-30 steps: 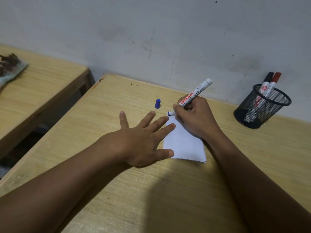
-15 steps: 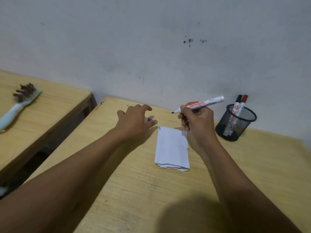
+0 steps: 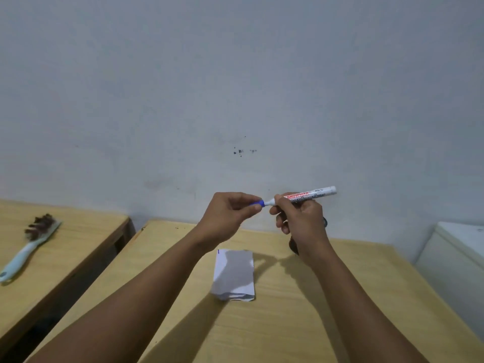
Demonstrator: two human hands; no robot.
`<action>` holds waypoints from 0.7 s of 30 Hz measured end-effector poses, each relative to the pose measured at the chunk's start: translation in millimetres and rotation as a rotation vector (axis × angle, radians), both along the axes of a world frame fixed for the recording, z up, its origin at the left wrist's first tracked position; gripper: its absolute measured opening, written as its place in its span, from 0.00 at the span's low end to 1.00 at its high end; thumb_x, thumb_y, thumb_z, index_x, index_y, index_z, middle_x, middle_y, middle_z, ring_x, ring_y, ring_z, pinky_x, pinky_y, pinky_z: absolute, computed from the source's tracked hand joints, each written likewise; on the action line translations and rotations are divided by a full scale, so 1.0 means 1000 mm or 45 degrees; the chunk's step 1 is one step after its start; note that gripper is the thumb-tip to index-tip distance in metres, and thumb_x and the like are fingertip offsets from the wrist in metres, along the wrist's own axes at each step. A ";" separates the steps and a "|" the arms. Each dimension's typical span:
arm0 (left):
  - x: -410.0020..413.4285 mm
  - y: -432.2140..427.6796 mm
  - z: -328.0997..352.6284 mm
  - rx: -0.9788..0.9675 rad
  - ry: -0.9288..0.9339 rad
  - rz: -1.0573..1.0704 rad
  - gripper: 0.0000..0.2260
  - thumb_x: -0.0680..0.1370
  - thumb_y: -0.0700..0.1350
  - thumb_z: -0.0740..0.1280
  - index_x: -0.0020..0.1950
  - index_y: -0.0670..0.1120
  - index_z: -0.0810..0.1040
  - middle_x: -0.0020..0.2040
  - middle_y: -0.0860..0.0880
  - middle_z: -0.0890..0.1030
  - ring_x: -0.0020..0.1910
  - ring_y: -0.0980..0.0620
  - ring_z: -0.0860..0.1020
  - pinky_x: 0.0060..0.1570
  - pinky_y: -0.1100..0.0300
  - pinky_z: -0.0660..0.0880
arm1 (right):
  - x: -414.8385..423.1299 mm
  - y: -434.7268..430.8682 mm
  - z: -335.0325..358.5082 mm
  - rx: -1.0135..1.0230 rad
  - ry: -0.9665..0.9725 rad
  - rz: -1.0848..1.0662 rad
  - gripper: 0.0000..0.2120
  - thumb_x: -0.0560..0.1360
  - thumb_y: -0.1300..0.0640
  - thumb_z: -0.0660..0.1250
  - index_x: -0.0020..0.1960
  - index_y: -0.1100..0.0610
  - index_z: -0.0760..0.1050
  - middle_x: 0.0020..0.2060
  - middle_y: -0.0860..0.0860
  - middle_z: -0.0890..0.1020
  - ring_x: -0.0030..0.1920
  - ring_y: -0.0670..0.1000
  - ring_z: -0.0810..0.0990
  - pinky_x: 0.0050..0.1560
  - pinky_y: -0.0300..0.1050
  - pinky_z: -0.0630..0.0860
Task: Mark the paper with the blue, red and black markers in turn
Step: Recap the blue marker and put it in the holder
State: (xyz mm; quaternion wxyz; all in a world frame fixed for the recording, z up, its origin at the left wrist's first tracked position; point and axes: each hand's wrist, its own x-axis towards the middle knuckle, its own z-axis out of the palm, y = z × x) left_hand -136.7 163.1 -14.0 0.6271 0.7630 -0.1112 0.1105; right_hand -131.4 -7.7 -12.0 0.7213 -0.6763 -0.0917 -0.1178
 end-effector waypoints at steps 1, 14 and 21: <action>-0.003 -0.008 0.007 0.001 -0.017 -0.034 0.07 0.75 0.41 0.73 0.53 0.44 0.86 0.48 0.49 0.87 0.49 0.57 0.84 0.51 0.67 0.78 | -0.005 -0.005 0.007 0.001 -0.019 -0.003 0.06 0.78 0.60 0.68 0.45 0.61 0.80 0.32 0.54 0.83 0.26 0.49 0.74 0.27 0.42 0.67; -0.002 -0.107 0.064 0.771 -0.582 0.439 0.10 0.77 0.54 0.70 0.57 0.55 0.83 0.50 0.57 0.85 0.45 0.58 0.76 0.56 0.52 0.66 | -0.013 -0.091 0.032 -0.434 -0.226 -0.605 0.16 0.74 0.49 0.75 0.57 0.52 0.76 0.38 0.48 0.77 0.33 0.47 0.75 0.37 0.45 0.74; 0.032 -0.136 0.058 0.935 -0.717 0.330 0.15 0.77 0.60 0.65 0.62 0.58 0.78 0.49 0.59 0.83 0.48 0.58 0.78 0.57 0.52 0.66 | 0.047 -0.118 0.013 -0.717 -0.366 -0.541 0.07 0.79 0.58 0.69 0.55 0.57 0.81 0.49 0.51 0.79 0.40 0.42 0.78 0.38 0.32 0.71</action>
